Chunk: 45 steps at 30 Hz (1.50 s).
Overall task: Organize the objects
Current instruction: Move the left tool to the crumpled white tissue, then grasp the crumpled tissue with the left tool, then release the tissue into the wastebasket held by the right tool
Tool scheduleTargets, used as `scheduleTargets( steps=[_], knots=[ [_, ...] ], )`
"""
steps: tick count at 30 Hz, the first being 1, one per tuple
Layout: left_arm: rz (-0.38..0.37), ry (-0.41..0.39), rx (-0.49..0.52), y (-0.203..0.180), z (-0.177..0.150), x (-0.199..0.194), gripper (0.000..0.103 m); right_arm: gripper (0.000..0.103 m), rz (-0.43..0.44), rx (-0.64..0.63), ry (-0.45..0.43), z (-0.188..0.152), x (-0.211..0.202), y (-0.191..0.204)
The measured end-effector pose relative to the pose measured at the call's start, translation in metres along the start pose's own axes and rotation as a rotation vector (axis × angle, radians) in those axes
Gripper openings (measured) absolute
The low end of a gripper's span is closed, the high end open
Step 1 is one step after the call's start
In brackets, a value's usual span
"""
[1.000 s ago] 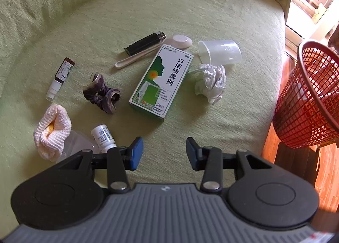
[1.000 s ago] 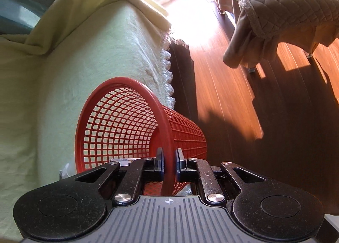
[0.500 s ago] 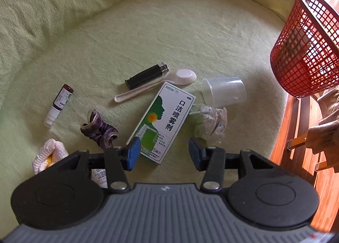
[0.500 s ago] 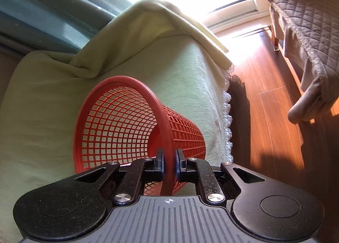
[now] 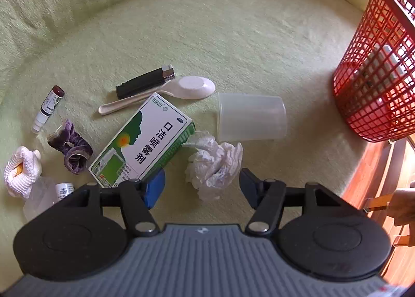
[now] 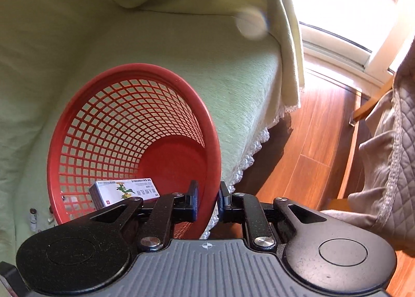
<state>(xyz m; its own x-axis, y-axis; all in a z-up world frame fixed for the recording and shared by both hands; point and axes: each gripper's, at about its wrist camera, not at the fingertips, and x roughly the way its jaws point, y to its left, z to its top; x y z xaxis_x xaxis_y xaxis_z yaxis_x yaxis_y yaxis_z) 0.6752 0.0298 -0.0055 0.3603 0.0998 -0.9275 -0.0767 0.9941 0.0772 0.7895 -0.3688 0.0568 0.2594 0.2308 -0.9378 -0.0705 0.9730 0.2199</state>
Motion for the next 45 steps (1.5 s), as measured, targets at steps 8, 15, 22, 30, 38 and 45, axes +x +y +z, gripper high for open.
scheduleTargets(
  steps=[8, 15, 22, 30, 38, 45],
  knots=[
    [0.022, -0.006, 0.016, -0.020, 0.006, 0.013, 0.029, 0.012, 0.014, -0.122, 0.000, 0.015, 0.010, 0.011],
    [0.059, 0.004, -0.033, -0.019, 0.009, 0.006, 0.023, 0.012, -0.048, -0.255, -0.019, 0.019, 0.017, 0.019],
    [0.072, -0.016, -0.032, -0.022, 0.016, -0.009, 0.023, 0.012, -0.094, -0.300, -0.038, 0.027, 0.028, 0.020],
    [0.064, -0.039, -0.057, -0.024, 0.022, -0.032, 0.022, 0.010, -0.091, -0.274, -0.040, 0.035, 0.031, 0.023],
    [0.029, -0.112, -0.100, -0.030, 0.037, -0.073, 0.022, 0.009, -0.081, -0.265, -0.046, 0.038, 0.034, 0.020],
    [-0.099, -0.290, -0.114, -0.051, 0.069, -0.144, 0.022, 0.009, -0.070, -0.254, -0.047, 0.042, 0.037, 0.017]
  ],
)
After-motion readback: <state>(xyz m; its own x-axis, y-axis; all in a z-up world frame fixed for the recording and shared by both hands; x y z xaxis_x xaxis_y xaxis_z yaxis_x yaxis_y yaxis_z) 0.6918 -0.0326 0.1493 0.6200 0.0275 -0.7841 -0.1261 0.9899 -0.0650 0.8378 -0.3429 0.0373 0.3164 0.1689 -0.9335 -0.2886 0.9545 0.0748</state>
